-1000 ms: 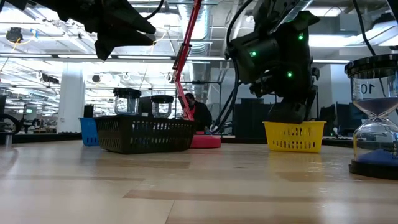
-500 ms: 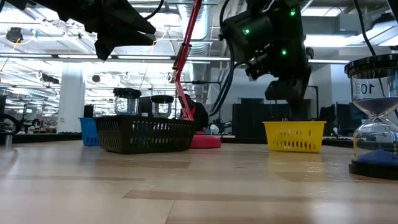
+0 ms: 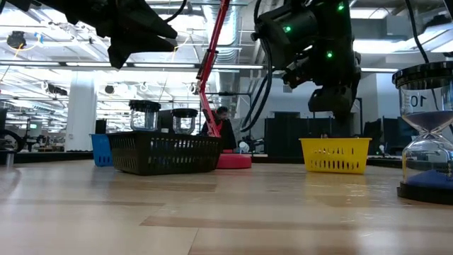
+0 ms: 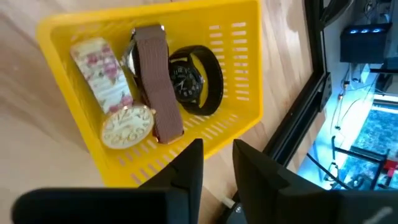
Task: Pick & Place Office items
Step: Put the blue hourglass into the black bin
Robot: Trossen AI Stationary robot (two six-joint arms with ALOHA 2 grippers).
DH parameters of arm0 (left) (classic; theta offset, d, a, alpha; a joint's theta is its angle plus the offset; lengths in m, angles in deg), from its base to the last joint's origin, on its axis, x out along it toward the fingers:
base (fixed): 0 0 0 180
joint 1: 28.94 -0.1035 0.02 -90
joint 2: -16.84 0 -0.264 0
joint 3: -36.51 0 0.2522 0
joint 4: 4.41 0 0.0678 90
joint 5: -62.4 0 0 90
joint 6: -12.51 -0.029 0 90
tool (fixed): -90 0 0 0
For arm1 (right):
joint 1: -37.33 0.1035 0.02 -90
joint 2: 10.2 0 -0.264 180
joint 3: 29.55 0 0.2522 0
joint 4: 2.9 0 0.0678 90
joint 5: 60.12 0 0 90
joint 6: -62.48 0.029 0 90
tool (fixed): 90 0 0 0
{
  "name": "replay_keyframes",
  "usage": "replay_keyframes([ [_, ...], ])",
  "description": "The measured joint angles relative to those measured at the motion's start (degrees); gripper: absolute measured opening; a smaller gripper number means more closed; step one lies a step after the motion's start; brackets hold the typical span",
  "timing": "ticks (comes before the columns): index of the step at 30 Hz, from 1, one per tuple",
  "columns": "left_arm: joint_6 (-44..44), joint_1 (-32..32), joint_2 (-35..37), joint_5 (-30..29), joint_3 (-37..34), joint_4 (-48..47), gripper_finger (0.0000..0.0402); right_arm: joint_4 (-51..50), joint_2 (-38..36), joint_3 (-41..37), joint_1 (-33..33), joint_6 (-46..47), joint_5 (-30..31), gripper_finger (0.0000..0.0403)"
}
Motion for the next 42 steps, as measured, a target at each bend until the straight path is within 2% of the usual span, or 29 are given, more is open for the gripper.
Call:
replay_keyframes([
  [8,0.00,0.00,0.01,-0.01,0.00,-0.01,0.0116,-0.58,-1.26,-0.07,4.84,0.00,-0.26,0.0050],
  [15,0.02,-0.01,0.01,-0.02,-0.23,0.13,0.0115,5.86,-5.99,-0.01,9.67,-2.46,-0.20,0.0027],
  [17,0.02,0.00,0.00,-0.04,-0.50,0.15,0.0114,7.68,-8.10,-0.02,10.96,-5.49,-0.17,0.0018],
  [21,0.76,0.00,0.02,-0.04,-0.61,0.17,0.0113,11.45,-12.86,-1.00,14.21,-19.13,0.62,0.0002],
  [23,1.62,0.00,0.01,-0.03,-0.61,0.16,0.0113,14.04,-16.05,-2.69,15.61,-22.15,1.51,0.0002],
  [28,2.34,0.07,0.00,-0.04,-0.61,0.15,0.0113,22.54,-27.55,-11.97,18.26,-17.76,3.49,0.0002],
  [33,2.36,0.07,0.00,-0.05,-0.61,0.16,0.0113,38.73,-40.44,-25.83,21.23,-13.26,2.90,0.0001],
  [38,2.36,0.07,0.01,-0.07,-0.61,0.17,0.0113,53.59,-49.36,-36.60,25.35,-16.96,2.82,0.0000],
  [42,2.38,0.07,0.00,-0.07,-0.61,0.17,0.0113,65.11,-52.85,-41.42,27.95,-18.15,2.74,0.0000],
])
